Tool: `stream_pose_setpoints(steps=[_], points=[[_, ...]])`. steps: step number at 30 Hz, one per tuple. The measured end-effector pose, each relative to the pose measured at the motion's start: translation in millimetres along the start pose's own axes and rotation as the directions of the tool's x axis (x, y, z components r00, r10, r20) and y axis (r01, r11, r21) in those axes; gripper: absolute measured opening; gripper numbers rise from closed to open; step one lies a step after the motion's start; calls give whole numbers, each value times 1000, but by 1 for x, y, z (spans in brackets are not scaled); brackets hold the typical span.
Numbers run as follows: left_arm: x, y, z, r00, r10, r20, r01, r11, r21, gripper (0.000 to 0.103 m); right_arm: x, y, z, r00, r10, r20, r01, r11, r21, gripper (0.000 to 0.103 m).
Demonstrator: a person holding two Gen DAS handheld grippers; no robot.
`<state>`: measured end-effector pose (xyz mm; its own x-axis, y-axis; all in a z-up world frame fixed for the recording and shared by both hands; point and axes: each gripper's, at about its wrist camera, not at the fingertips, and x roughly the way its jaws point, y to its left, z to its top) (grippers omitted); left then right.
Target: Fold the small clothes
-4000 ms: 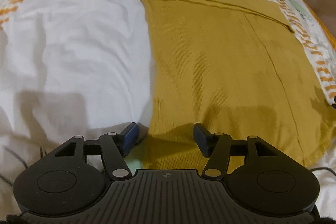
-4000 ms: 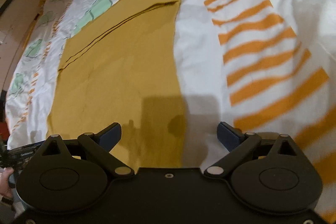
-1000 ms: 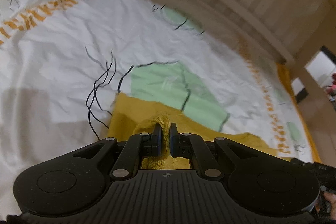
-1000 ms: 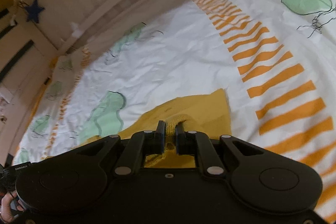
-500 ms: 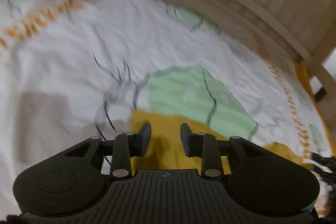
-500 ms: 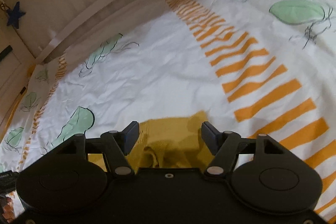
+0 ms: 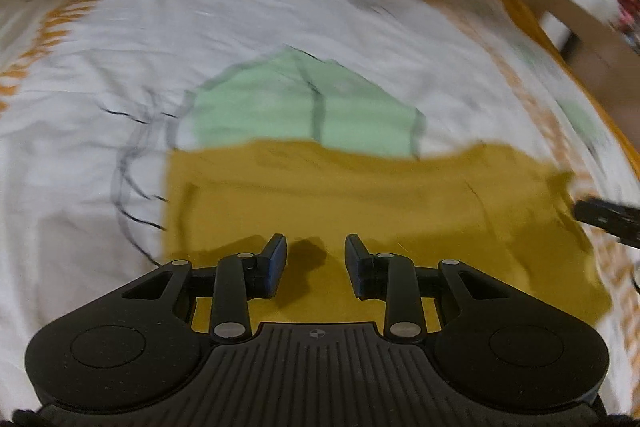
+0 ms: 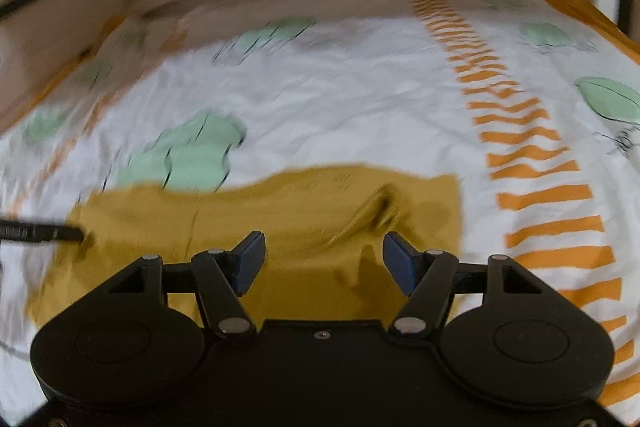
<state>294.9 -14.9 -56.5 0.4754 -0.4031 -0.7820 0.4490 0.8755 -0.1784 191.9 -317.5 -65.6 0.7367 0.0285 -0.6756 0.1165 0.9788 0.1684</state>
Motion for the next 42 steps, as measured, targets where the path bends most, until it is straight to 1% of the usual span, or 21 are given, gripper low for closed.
stream_pose_setpoints(steps=[2,4,6,8,10,13,15,18,21,23,26,28,30,34,36,40,42], points=[[8,-7,-9,999,-27,-46,29,999,28,31,4,10,-7,1000,-3,-21,2,998,-57,69],[19,-12,-17,996,-28,-84,33,998,50,31,10,17,-11,999,-14,-40,10,994,-107,69],[26,-14,-19,997,-10,-72,15,998,68,31,18,23,-13,998,-33,-59,24,989,-146,69],[30,-14,-14,999,-1,-45,3,998,60,31,27,25,-13,997,-42,-72,30,986,-165,69],[33,-9,-8,1000,4,-14,-4,1000,18,31,36,25,-9,996,-49,-75,36,984,-176,69],[41,4,1,1000,-2,-2,2,999,-50,31,49,24,0,995,-58,-75,44,983,-177,69],[46,9,9,1000,-9,-1,9,997,-79,31,58,21,8,995,-58,-78,45,986,-161,69],[50,11,25,1000,5,22,-3,996,-86,31,70,14,20,995,-65,-82,54,991,-125,69],[54,11,42,997,68,48,-65,996,-67,31,79,2,30,994,-72,-85,66,995,-68,69],[56,14,51,993,103,57,-99,992,-74,31,83,-6,36,993,-77,-87,75,997,-26,69],[51,19,61,990,120,77,-112,988,-104,31,81,-20,43,993,-94,-71,97,994,43,69],[44,19,61,989,122,85,-112,987,-111,31,75,-28,44,995,-87,-57,91,992,86,69],[37,16,58,990,121,75,-113,988,-105,31,66,-35,43,996,-82,-43,87,989,118,69],[27,11,40,992,120,28,-118,990,-80,31,50,-38,34,996,-73,-49,79,989,122,70],[26,9,27,992,125,-4,-125,990,-72,31,42,-38,24,995,-76,-67,83,990,111,70],[22,7,-3,988,139,-70,-142,989,-48,31,27,-35,0,990,-107,-96,113,991,64,70],[18,6,-14,986,149,-76,-153,987,-41,32,22,-34,-11,986,-121,-117,128,991,47,71]])
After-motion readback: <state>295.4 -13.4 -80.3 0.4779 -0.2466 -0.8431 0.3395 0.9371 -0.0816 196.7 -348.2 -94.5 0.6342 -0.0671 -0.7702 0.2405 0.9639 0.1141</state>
